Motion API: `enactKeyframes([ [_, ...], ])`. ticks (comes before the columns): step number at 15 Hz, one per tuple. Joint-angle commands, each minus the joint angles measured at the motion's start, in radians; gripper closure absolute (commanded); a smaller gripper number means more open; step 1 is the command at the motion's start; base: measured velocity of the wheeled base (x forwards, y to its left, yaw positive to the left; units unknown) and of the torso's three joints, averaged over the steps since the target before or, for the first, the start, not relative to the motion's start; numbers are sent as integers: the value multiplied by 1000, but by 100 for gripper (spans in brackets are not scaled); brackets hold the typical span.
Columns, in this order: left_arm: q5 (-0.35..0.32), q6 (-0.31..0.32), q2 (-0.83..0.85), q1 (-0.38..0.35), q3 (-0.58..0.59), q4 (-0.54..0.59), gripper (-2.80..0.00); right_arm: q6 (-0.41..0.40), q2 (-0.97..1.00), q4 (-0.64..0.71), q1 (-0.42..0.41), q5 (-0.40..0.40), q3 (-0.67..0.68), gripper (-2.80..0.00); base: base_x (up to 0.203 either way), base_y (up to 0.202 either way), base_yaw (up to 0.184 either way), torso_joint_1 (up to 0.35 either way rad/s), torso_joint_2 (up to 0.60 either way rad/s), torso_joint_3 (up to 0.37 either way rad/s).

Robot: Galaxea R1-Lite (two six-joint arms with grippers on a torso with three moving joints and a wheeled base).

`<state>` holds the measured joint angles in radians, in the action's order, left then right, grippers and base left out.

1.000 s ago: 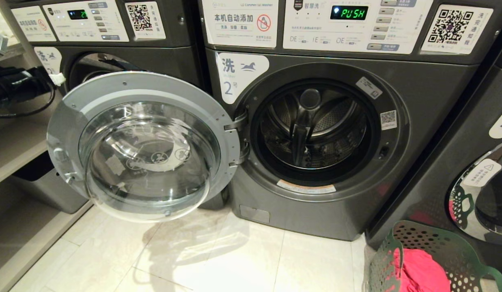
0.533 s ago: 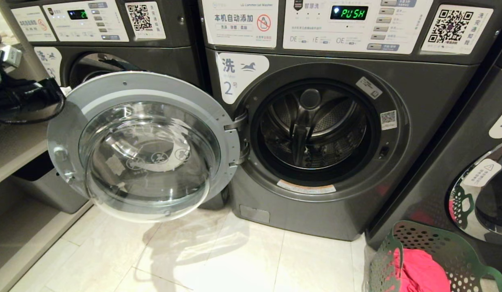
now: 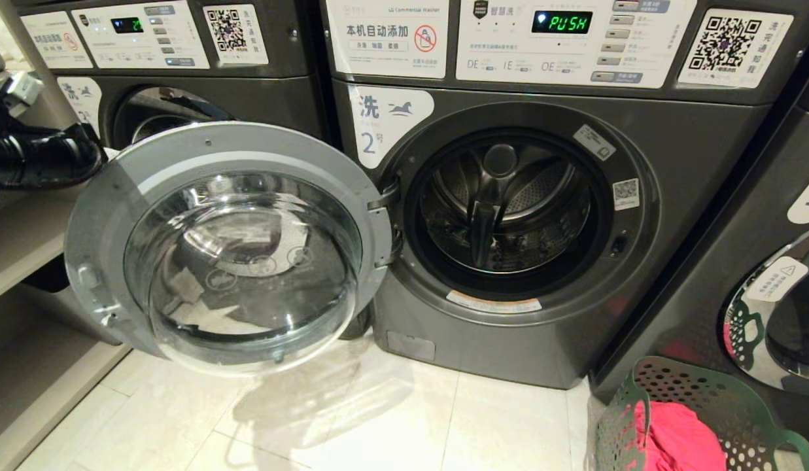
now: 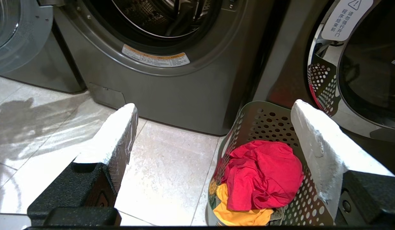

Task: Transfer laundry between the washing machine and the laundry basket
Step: Close the washing machine door with the left hand

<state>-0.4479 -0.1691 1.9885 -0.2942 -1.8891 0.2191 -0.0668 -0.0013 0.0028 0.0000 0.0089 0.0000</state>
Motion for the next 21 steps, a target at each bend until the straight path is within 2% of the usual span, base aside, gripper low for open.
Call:
enactKeyframes([
  [1,-3,-2,-66,18,-1,75,0,-1,1,0,0,0,0,-280,0,0,0,0,0,0],
  [3,-4,-2,-124,58,1,172,0,1,1,-1,0,0,0,-280,0,0,0,0,0,0],
  [5,-5,-2,-195,129,1,312,0,1,1,-1,0,0,0,-280,0,0,0,0,0,0],
  [7,-10,-3,-251,232,1,405,0,2,1,-1,0,0,0,-280,0,0,0,0,0,0],
  [10,-11,-4,-303,398,5,475,0,20,1,-1,0,-2,0,-280,0,0,0,0,0,0],
  [13,-11,-6,-323,589,6,541,0,25,1,-3,0,-1,0,-280,0,0,0,0,0,0],
  [15,-7,-24,-297,736,6,539,0,21,1,-3,0,-3,0,-280,0,0,0,0,0,0],
  [17,-2,-37,-207,870,6,440,0,11,1,-4,0,2,0,-280,0,0,0,0,0,0],
  [18,11,-38,-157,909,5,321,0,10,1,-3,0,7,-2,-280,0,0,0,0,0,0],
  [19,52,-37,-102,942,5,135,0,7,1,-1,0,6,-14,-280,0,0,0,0,0,0],
  [20,153,-34,-43,970,5,-67,0,7,5,10,0,6,-52,-280,0,0,0,0,0,0],
  [21,322,-29,3,990,5,-207,0,7,17,42,-1,8,-115,-280,0,0,0,0,0,0],
])
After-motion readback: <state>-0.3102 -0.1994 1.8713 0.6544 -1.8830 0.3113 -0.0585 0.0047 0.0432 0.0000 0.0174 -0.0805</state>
